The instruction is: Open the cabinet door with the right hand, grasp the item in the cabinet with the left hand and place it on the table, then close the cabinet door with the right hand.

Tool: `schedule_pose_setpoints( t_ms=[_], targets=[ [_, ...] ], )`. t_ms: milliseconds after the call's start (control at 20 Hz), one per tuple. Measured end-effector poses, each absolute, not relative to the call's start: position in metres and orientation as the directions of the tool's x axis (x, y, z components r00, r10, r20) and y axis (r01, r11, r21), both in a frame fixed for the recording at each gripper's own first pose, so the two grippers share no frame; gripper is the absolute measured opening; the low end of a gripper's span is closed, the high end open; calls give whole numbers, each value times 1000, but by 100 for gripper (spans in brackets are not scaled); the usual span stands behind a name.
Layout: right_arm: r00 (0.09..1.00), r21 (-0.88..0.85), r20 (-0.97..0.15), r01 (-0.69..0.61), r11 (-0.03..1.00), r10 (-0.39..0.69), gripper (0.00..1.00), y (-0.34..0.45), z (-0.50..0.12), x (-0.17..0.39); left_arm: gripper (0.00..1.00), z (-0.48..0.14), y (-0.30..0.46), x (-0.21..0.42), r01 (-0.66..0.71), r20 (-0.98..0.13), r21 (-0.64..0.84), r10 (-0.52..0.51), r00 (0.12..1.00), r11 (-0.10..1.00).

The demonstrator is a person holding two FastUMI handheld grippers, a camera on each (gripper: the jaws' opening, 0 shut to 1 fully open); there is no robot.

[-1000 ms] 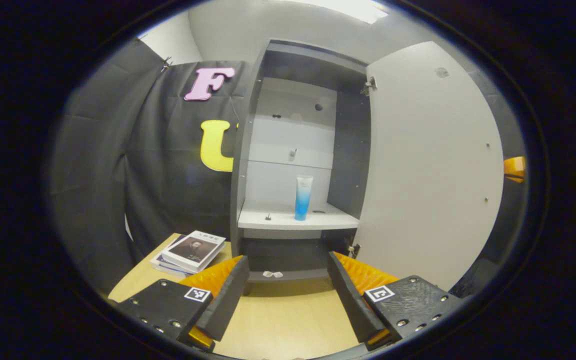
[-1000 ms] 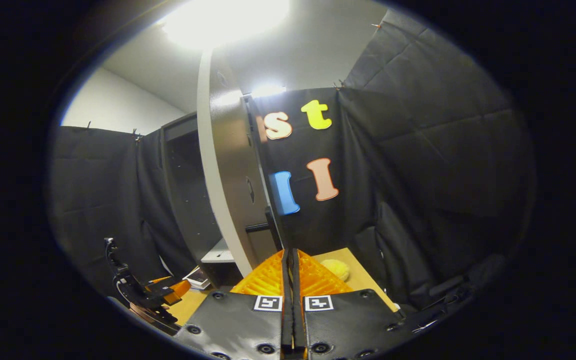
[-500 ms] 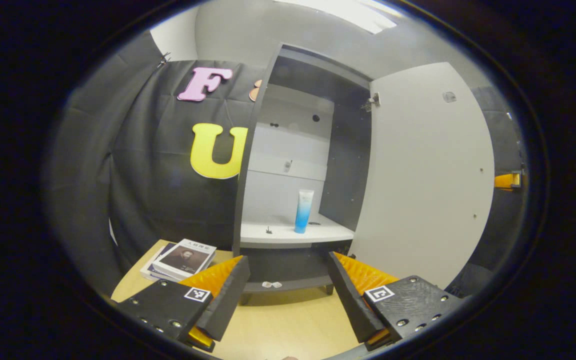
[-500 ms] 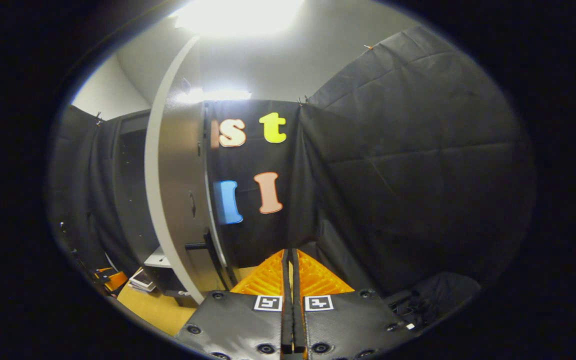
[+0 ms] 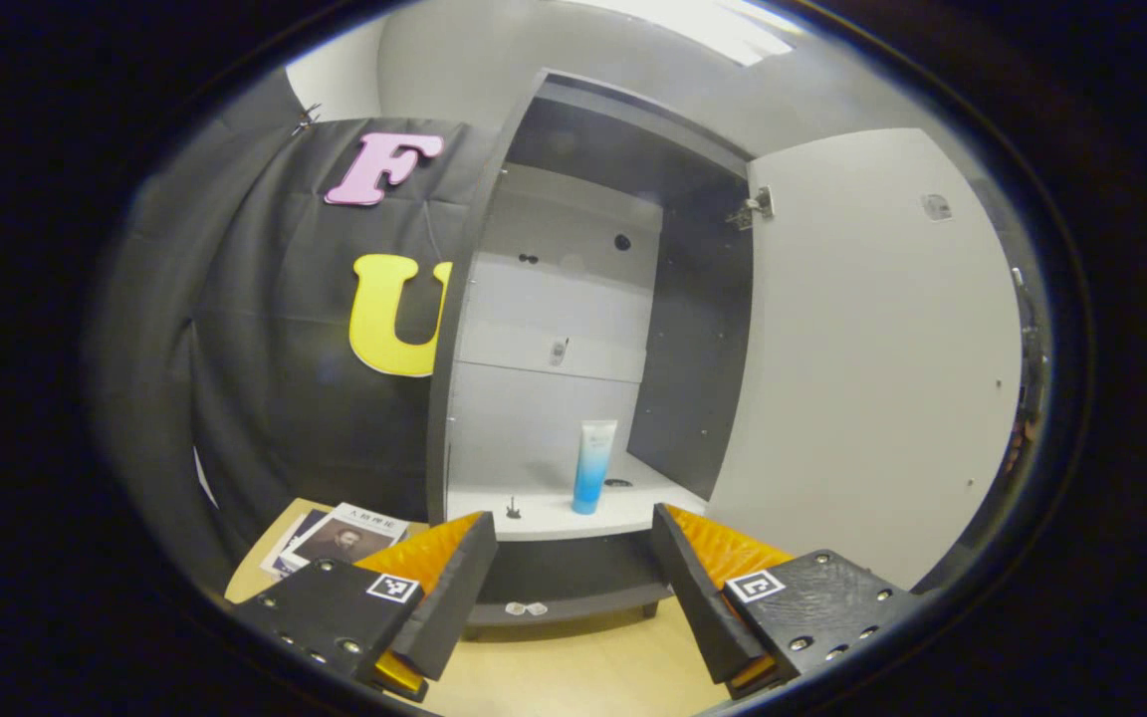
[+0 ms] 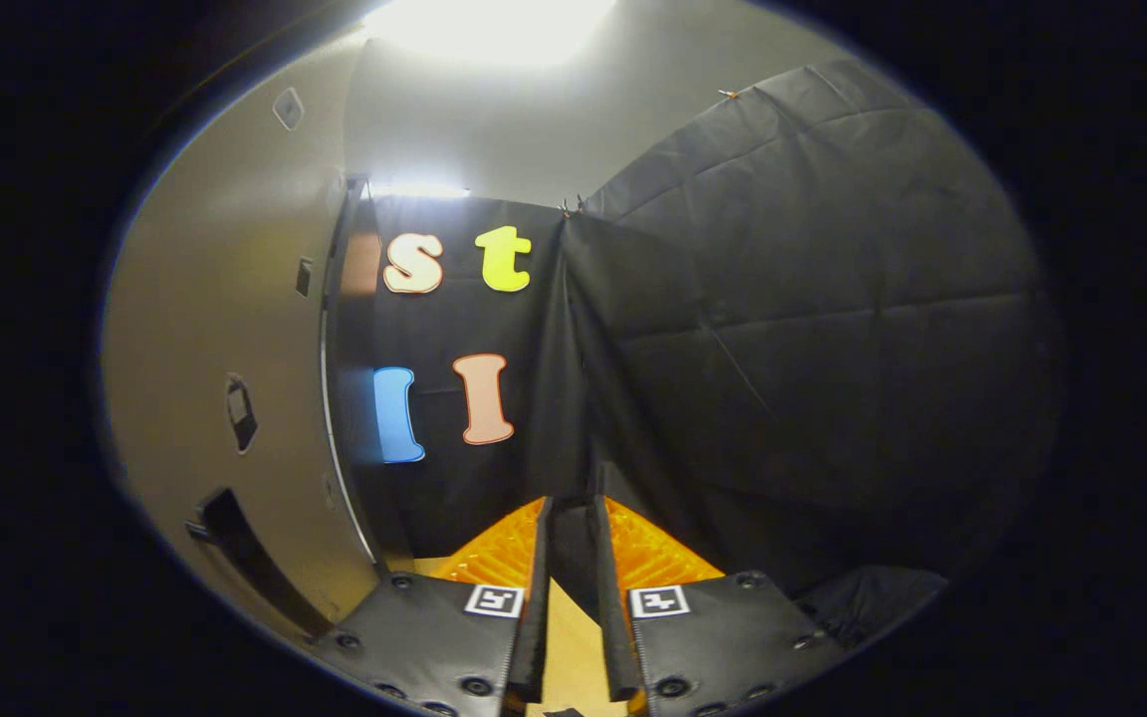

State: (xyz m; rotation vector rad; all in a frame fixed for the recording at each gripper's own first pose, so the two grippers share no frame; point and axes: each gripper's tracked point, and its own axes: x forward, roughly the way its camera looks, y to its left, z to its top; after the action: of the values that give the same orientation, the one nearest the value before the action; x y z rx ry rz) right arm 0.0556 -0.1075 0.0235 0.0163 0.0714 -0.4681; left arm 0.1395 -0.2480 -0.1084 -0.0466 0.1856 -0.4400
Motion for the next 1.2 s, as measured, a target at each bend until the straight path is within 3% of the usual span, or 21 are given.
schedule_pose_setpoints(
  t_ms=[50, 100, 150, 450, 600, 700, 750, 800, 850, 900, 950, 1100, 1200],
  targets=[
    [896, 10, -71, 441, 898, -439, 37, -107, 23, 59, 96, -108, -256, 153, 412, -168, -99, -424, 890, 906],
    [897, 12, -66, 439, 899, -437, 37, -109, 23, 64, 96, -107, -263, 165, 407, -168, -111, -421, 891, 906],
    [898, 6, -63, 437, 900, -435, 43, -113, 21, 69, 96, -108, -268, 179, 401, -171, -117, -417, 893, 908],
    [893, 16, -55, 447, 894, -446, 99, -134, 17, 93, 96, -122, -314, 248, 431, -188, -88, -439, 878, 898],
    [886, -4, -72, 458, 889, -457, 94, -144, 8, 99, 96, -134, -335, 275, 440, -192, -76, -447, 874, 895],
    [885, -8, -97, 456, 890, -455, 94, -146, 2, 101, 96, -141, -345, 289, 452, -198, -68, -456, 868, 890],
    [885, -3, -108, 456, 890, -453, 98, -147, -1, 101, 96, -143, -351, 297, 456, -194, -57, -458, 867, 888],
    [884, 4, -116, 457, 889, -453, 94, -147, -3, 102, 94, -146, -356, 304, 461, -192, -44, -461, 867, 886],
    [883, 13, -122, 458, 889, -453, 99, -149, -6, 103, 94, -149, -359, 312, 467, -194, -28, -463, 865, 884],
    [883, 23, -132, 458, 889, -451, 94, -150, -10, 105, 92, -154, -362, 317, 465, -198, -10, -458, 867, 885],
    [881, 31, -148, 458, 888, -450, 98, -152, -15, 106, 92, -157, -364, 322, 465, -198, 4, -455, 868, 885],
    [871, 27, -190, 466, 884, -453, 94, -155, -25, 105, 87, -160, -372, 331, 480, -182, 26, -468, 865, 877],
    [871, 29, -187, 468, 883, -455, 94, -157, -23, 110, 88, -164, -378, 334, 489, -187, 30, -476, 859, 872]
  ],
)
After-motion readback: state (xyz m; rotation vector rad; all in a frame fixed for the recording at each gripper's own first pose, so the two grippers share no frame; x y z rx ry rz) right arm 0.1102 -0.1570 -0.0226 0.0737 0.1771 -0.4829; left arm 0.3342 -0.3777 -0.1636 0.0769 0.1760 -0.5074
